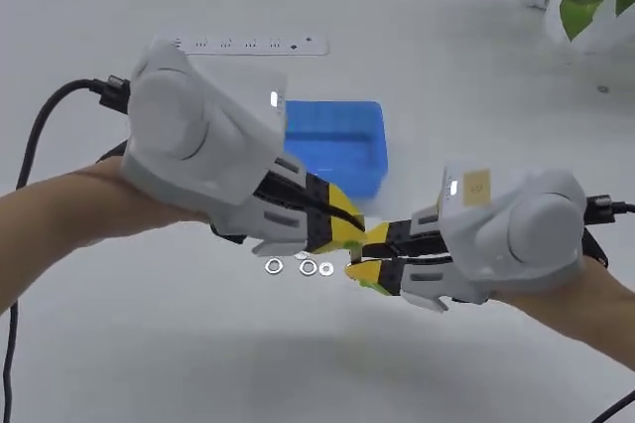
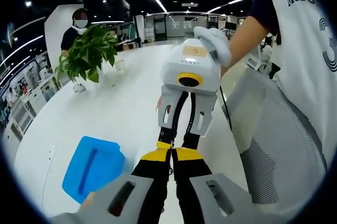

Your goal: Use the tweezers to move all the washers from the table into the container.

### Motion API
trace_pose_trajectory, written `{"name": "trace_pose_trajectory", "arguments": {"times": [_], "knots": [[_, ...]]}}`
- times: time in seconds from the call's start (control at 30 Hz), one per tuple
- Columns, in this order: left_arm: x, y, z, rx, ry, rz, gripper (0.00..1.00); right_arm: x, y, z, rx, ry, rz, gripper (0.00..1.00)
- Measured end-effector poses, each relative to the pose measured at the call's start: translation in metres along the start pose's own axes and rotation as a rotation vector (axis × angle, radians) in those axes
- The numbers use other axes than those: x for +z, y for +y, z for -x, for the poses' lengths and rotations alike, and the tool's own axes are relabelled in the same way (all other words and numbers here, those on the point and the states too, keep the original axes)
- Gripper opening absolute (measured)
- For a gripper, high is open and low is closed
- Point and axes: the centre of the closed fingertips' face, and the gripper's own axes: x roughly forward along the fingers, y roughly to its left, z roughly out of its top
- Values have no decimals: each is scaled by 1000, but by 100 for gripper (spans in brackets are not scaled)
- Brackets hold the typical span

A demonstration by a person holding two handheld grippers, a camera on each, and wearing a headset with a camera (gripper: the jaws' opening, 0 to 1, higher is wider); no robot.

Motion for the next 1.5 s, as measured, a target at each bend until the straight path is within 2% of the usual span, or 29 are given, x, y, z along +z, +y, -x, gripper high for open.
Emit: {"name": "trace_pose_trajectory", "arguments": {"times": [0.23,0.27,0.37,0.53,0.73,0.97,1.03,1.17,1.2,1.3,1.43,1.47,1.5], "knots": [[16,7,22,47,-45,-38,6,29,-9,4,-6,-22,50,10],[19,10,27,60,-56,-58,6,33,-11,4,-8,-27,58,10],[24,16,36,80,-67,-61,6,47,-20,6,-17,-32,96,10],[34,31,52,122,-89,-78,6,66,-32,5,-27,-52,118,10],[40,47,63,149,-100,-90,6,82,-49,1,-49,-68,146,10],[40,69,67,176,-107,-106,6,90,-72,-6,-63,-74,179,10],[37,83,66,184,-101,-119,6,90,-80,-9,-69,-74,187,10],[34,96,65,200,-101,-141,6,90,-96,-15,-85,-75,197,10],[30,106,63,208,-103,-144,6,90,-101,-17,-90,-75,195,10],[22,119,58,220,-98,-143,6,84,-113,-25,-92,-70,188,10],[6,132,46,223,-75,-123,6,69,-125,-41,-77,-54,164,10],[-4,139,42,219,-67,-114,6,63,-127,-47,-64,-44,157,10],[-8,140,40,217,-62,-110,6,61,-127,-49,-60,-38,156,10]]}}
